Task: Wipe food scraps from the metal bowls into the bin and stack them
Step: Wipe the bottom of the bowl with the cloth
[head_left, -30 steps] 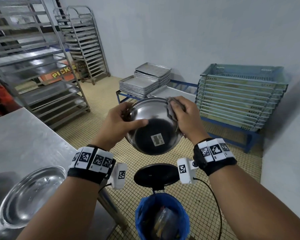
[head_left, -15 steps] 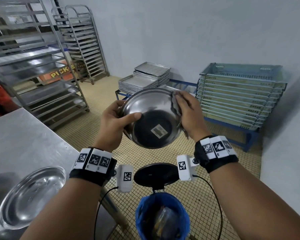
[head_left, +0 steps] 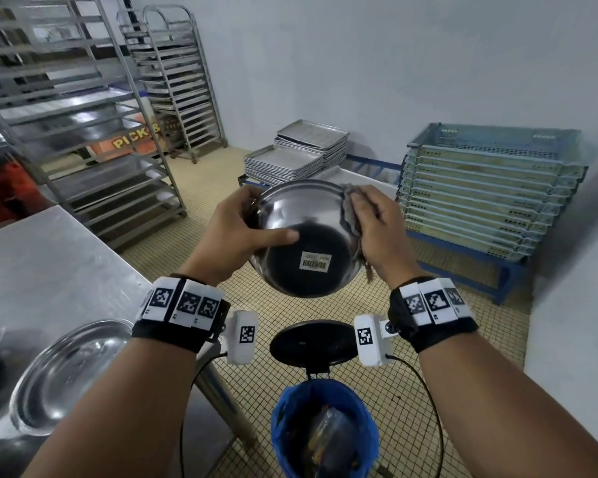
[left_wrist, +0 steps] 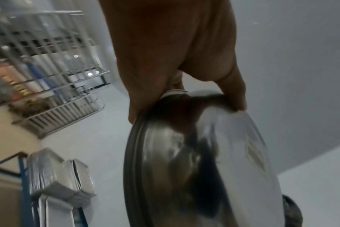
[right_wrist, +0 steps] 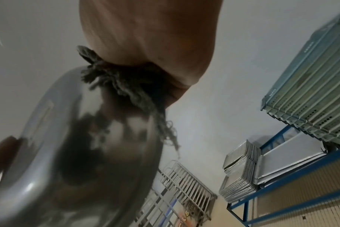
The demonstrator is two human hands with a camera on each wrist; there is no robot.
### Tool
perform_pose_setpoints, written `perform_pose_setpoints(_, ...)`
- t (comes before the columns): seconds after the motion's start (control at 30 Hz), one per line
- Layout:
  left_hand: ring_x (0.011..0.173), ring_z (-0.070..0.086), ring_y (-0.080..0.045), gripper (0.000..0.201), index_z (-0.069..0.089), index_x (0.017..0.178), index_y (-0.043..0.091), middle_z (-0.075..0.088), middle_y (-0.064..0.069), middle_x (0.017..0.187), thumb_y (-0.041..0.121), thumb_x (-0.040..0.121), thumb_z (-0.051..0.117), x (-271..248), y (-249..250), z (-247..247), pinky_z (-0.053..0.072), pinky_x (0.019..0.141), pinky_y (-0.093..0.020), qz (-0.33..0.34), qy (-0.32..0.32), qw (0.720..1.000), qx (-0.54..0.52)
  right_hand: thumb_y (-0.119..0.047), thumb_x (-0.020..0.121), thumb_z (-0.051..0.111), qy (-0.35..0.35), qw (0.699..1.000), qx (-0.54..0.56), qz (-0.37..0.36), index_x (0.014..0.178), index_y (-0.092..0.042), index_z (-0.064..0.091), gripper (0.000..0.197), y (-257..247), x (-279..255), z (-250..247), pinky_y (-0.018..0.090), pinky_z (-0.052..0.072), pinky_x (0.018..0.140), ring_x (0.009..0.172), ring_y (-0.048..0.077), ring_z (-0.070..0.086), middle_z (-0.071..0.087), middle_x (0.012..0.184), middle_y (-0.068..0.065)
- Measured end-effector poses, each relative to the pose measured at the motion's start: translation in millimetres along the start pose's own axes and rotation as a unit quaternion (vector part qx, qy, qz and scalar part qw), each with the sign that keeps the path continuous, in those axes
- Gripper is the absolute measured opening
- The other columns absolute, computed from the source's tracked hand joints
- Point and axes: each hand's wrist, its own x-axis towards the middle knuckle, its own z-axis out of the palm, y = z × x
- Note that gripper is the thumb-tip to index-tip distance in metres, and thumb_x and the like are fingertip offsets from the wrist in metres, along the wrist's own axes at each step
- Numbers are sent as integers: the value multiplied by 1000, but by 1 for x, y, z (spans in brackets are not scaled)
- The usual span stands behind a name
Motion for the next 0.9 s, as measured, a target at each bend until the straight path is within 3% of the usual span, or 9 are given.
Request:
perform_pose_setpoints(0.13, 96, 75, -35, 58, 58, 114, 16, 74, -13, 109, 28, 67, 90, -9, -9, 3, 62, 67, -43, -30, 76, 977, -198, -31, 110, 40, 32, 997, 71, 30, 107, -7, 64, 34, 2, -5, 0, 42, 50, 87, 90, 20, 62, 66, 96, 5)
perform_pose_setpoints(0.27, 108, 71, -29, 70, 61, 129, 22, 69, -9, 121, 48, 69, 87, -15, -9, 8, 61, 75, -35, -42, 96, 991, -84, -27, 109, 42, 50, 997, 51, 13, 101, -13, 65, 29, 0, -1, -2, 33, 49, 77, 81, 10, 60, 65, 88, -1)
perform_pose_setpoints(0.33, 112, 69, -19, 81, 58, 142, 28, 65, -3, 129, 57, 72, 89, -19, -6, 7, 59, 79, -32, -62, 85, 994, -10, -26, 108, 46, 38, 999, 11, -29, 105, -15, 67, 24, -3, 1, -5, 26, 50, 74, 80, 6, 61, 65, 88, -7)
perform_pose_setpoints(0.4, 117, 66, -17, 81, 53, 148, 31, 64, 1, 134, 63, 78, 77, -23, 0, 12, 59, 84, -39, -105, 69, 992, -2, -26, 107, 50, 7, 994, -71, -84, 114, -13, 68, 23, -4, -2, -4, 19, 52, 75, 85, 5, 64, 69, 95, -5)
perform_pose_setpoints(0.53, 107, 73, -32, 58, 65, 129, 21, 72, -7, 121, 65, 91, 65, -27, 11, 38, 63, 71, -42, -216, 112, 968, -66, -31, 105, 48, -57, 955, -187, -222, 117, -13, 66, 29, -3, -17, 11, 16, 44, 68, 81, 11, 64, 72, 96, 0)
perform_pose_setpoints(0.63, 104, 72, -37, 43, 66, 118, 10, 69, -17, 115, 45, 94, 73, -31, 4, 44, 66, 74, -49, -254, 172, 947, -96, -35, 103, 45, -95, 936, -201, -273, 119, -11, 66, 35, 2, -33, 20, 22, 46, 65, 80, 17, 67, 73, 100, 3)
perform_pose_setpoints(0.73, 85, 68, -28, 16, 66, 106, 3, 64, -17, 101, 14, 96, 63, -43, -7, 40, 63, 64, -39, -243, 204, 941, -115, -35, 103, 46, -157, 933, -167, -278, 119, -12, 66, 34, 4, -52, 27, 29, 53, 63, 77, 17, 66, 73, 99, 2)
perform_pose_setpoints(0.8, 75, 65, -25, 21, 71, 112, 2, 66, -15, 93, 5, 97, 55, -57, -10, 36, 57, 56, -32, -222, 239, 938, -113, -33, 103, 47, -169, 946, -119, -250, 118, -14, 67, 31, 6, -61, 30, 27, 53, 66, 76, 11, 65, 73, 97, -2)
perform_pose_setpoints(0.9, 80, 68, -29, 39, 74, 121, 11, 75, -17, 101, -5, 94, 51, -83, -15, 28, 59, 64, -38, -188, 292, 927, -142, -32, 103, 48, -111, 969, -89, -204, 115, -15, 67, 29, 14, -63, 35, 17, 47, 65, 76, 7, 62, 69, 92, -7)
